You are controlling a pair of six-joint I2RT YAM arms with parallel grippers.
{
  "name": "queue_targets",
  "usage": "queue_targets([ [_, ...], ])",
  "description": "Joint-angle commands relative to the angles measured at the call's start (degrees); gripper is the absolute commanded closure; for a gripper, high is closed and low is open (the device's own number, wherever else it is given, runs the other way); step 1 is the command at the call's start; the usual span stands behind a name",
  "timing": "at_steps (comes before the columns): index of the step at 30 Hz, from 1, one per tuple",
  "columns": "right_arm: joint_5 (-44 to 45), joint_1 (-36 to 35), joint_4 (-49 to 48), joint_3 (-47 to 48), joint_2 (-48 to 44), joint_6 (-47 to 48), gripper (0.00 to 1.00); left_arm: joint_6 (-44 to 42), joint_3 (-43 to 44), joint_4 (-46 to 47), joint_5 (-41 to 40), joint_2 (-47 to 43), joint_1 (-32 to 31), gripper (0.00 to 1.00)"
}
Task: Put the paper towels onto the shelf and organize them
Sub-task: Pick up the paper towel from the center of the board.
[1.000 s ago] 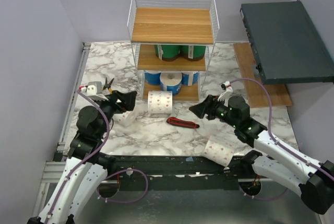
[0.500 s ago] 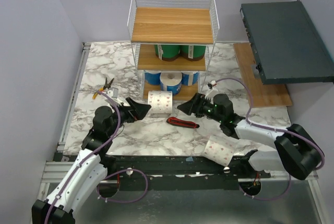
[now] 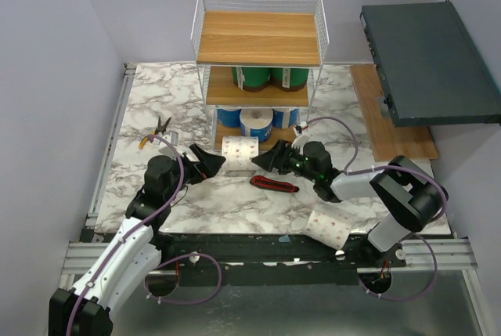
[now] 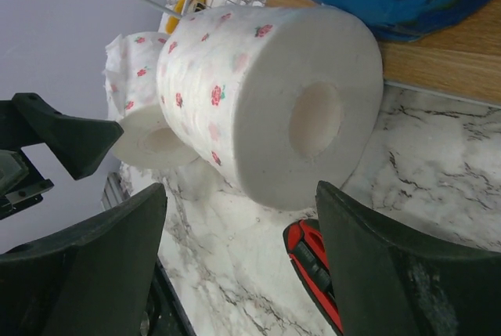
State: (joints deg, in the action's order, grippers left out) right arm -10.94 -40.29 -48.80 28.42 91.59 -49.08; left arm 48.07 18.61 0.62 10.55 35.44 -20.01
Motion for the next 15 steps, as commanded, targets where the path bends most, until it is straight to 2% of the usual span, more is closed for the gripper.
queue_targets([
  [1,2.9,-0.5,-6.7,2.2,2.3,0.4,0.2,0.1,1.3,-0.2,-1.3,0.5,-0.2,0.03],
  [15,2.0,-0.4,-10.0,5.5,9.9,1.9,0.26,0.8,0.8,0.7,-1.5,1.9,-0.2,0.03],
])
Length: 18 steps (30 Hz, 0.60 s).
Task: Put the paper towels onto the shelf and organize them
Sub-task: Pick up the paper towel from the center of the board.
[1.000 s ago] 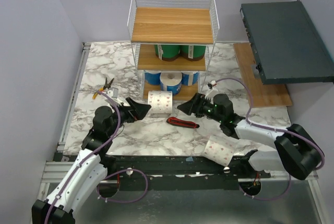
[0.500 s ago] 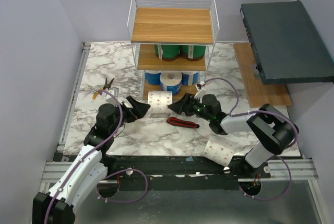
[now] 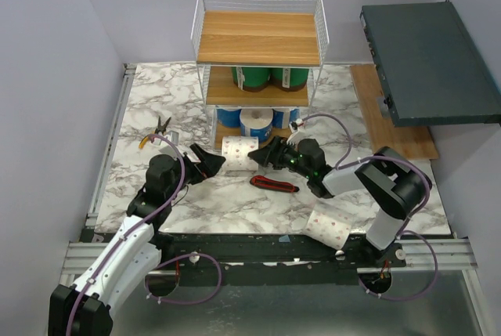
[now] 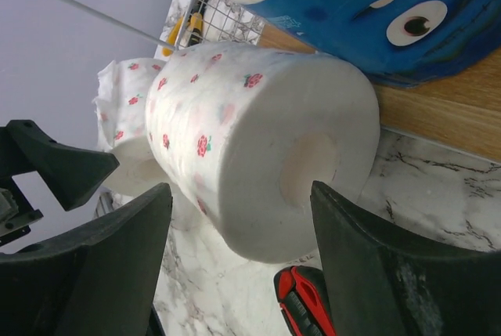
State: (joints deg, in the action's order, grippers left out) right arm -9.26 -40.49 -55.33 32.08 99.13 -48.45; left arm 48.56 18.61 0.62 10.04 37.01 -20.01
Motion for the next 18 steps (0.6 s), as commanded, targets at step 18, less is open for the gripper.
queue_targets([
  [18,-8.4,-0.3,-7.9,4.2,8.0,-0.3,0.38,1.0,-0.6,1.8,-0.6,-0.2,-0.2,0.03],
])
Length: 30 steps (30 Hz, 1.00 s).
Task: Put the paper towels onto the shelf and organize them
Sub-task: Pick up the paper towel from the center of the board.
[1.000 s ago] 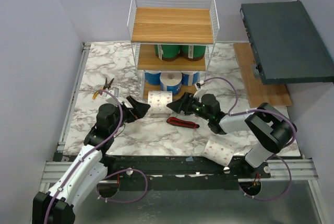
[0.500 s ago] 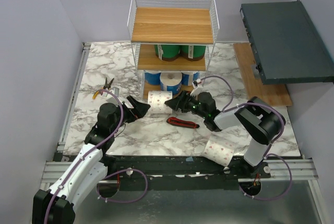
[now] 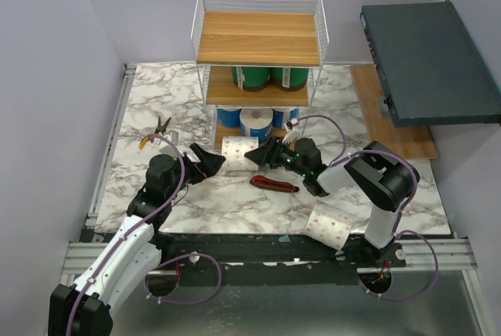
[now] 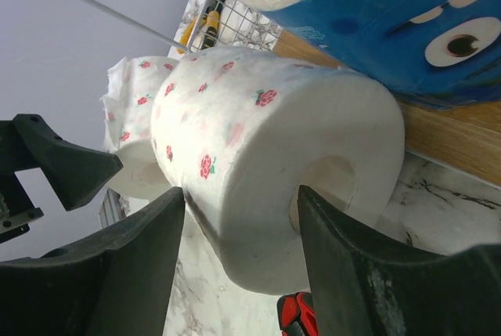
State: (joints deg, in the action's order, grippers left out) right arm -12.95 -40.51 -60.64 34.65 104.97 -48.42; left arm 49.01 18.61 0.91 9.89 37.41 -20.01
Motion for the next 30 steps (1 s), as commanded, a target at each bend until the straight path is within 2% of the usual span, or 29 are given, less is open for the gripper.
queue_targets([
  [1,-5.0,-0.3,-3.3,1.3,2.3,-0.7,0.4,0.6,-0.7,1.6,-0.4,-0.6,-0.2,0.03],
  [10,-5.2,-0.2,-3.5,-2.5,-1.8,-1.0,0.58,0.8,-1.0,1.0,-0.6,-2.1,-0.2,0.03],
  [15,-4.2,-0.3,1.6,-5.6,-8.5,0.6,0.63,0.9,-1.2,0.9,-0.8,-3.4,-0.2,0.03],
  [18,-2.2,-0.8,9.4,-6.4,-14.8,3.6,0.65,1.2,-1.4,1.0,-0.9,-4.0,-0.2,0.03],
  [23,4.2,-3.5,28.9,-4.3,-26.2,11.6,0.67,1.8,-2.4,2.1,-1.4,-4.9,-0.3,0.03],
  [30,10.7,-6.8,55.2,3.2,-34.3,21.9,0.69,2.5,-2.6,3.4,-1.4,-5.0,-0.3,0.03],
])
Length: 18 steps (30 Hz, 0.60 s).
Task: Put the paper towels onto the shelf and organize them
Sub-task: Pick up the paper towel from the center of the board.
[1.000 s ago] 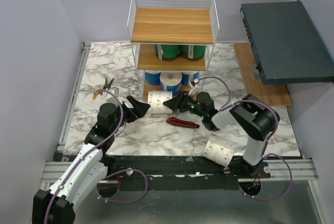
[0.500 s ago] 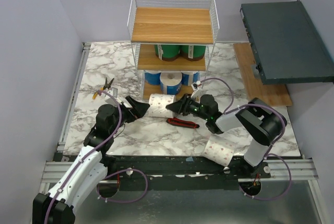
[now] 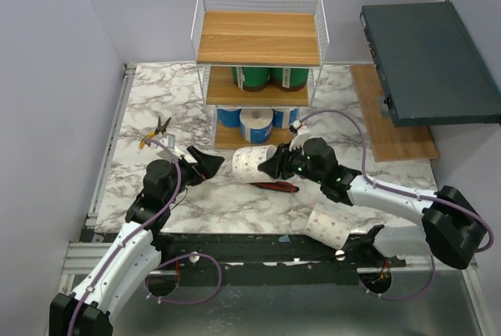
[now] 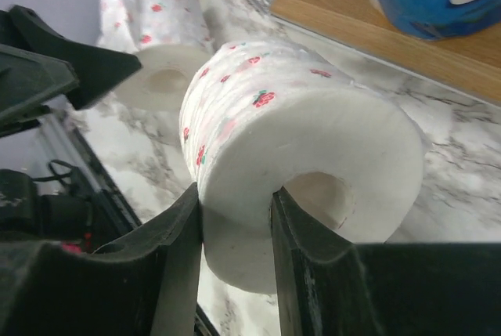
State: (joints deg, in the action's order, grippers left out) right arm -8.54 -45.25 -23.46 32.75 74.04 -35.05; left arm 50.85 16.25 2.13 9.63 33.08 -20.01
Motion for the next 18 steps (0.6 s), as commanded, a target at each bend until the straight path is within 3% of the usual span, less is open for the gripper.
queue_targets([
  [1,8.1,-3.1,21.4,6.3,-3.9,10.0,0.69,0.6,-0.3,2.2,-1.1,-0.9,-0.2,0.03],
  [11,18.7,-15.3,42.1,16.4,-5.5,19.7,0.69,1.0,-1.9,2.0,-1.7,-3.7,-0.2,0.03],
  [18,21.7,-21.6,44.7,20.2,-4.2,20.6,0.69,1.2,-2.5,1.4,-1.6,-5.1,-0.2,0.03],
])
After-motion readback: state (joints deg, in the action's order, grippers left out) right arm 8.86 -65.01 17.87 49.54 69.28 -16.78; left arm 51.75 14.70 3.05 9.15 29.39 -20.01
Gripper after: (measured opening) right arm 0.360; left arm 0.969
